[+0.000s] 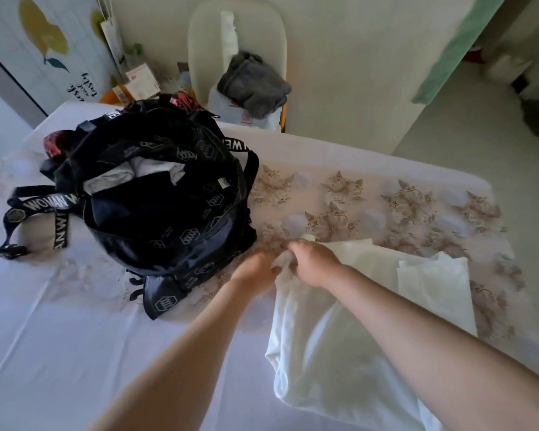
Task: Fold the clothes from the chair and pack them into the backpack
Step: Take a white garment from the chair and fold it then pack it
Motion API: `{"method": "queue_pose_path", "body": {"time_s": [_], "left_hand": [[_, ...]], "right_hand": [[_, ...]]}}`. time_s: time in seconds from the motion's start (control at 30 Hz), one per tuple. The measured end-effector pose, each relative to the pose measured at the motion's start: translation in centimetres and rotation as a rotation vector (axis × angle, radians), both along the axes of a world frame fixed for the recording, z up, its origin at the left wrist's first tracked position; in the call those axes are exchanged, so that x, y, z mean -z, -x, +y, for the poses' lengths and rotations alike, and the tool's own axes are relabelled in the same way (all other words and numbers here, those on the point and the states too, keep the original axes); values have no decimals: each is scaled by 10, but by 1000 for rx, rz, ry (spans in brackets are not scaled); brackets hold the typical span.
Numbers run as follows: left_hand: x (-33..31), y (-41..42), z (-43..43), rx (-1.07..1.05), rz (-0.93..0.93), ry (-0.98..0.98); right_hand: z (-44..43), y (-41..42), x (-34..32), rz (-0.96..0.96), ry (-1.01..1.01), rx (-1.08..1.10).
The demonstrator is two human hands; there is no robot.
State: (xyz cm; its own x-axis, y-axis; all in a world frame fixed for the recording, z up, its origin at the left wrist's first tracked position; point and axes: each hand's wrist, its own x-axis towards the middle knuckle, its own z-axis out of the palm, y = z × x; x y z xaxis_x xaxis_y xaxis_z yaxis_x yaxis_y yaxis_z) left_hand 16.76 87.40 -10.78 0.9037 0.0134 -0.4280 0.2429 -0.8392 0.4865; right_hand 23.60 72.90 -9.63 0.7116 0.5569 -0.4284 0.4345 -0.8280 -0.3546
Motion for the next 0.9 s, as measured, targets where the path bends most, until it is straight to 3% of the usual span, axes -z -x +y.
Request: {"method": "queue_pose_path", "body": {"time_s": [0.1,0.17,0.3,0.47,0.57,0.77,0.83,0.9], "left_hand": [[-6,12,10,-60,-230,82],[-10,23,14,-215,-409,160],[-28,27,16,-533,-263,484],[-28,38,4,-293,-24,322],[-21,51,-16,-275,72,419],[-6,56,-53,9,159,399],[-4,53,-65,51,135,380],[-2,49,-73,46,123,360]], "right_hand": [[2,-1,-9,20,-167,106],[3,2,-19,23,-306,163],[-4,15,-29,-10,-363,207],[-18,26,-38,-13,-337,282],[-29,30,-47,-18,-315,316],[-94,40,-39,-16,297,343],[-108,45,-36,11,306,368],[-109,50,-35,-67,174,375]]}}
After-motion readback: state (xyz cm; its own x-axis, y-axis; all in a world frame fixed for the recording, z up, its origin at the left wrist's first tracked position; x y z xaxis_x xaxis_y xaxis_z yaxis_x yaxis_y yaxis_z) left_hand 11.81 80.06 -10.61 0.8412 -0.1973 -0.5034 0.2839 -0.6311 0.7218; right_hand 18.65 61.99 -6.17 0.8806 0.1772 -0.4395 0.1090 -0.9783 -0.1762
